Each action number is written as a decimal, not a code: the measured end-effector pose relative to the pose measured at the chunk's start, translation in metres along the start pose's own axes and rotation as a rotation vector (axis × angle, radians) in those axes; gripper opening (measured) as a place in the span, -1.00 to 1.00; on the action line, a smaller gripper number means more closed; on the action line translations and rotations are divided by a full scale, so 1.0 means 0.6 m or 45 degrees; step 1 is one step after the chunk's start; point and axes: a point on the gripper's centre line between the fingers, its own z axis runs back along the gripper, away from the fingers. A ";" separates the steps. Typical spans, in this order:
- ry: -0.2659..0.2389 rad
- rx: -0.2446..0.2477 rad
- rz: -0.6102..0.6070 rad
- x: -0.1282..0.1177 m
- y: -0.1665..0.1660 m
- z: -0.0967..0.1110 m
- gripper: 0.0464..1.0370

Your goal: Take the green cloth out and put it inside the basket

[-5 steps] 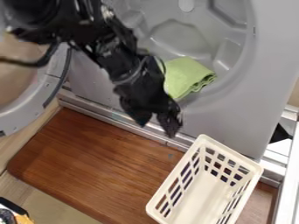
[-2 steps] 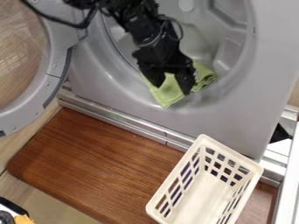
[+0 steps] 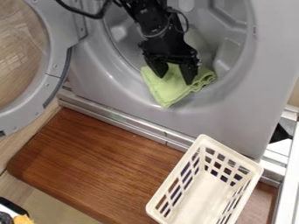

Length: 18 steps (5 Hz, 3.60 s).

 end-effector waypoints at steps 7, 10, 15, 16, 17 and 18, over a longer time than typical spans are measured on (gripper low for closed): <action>-0.013 -0.013 0.083 -0.063 -0.004 0.039 -0.99; 0.017 -0.199 -0.019 -0.136 -0.117 0.085 -0.99; 0.212 -0.244 -0.175 -0.219 -0.168 -0.010 -0.99; 0.273 -0.262 -0.160 -0.230 -0.163 -0.045 -0.99; 0.308 -0.261 -0.164 -0.236 -0.161 -0.061 -0.96; 0.316 -0.284 -0.191 -0.232 -0.170 -0.062 -0.69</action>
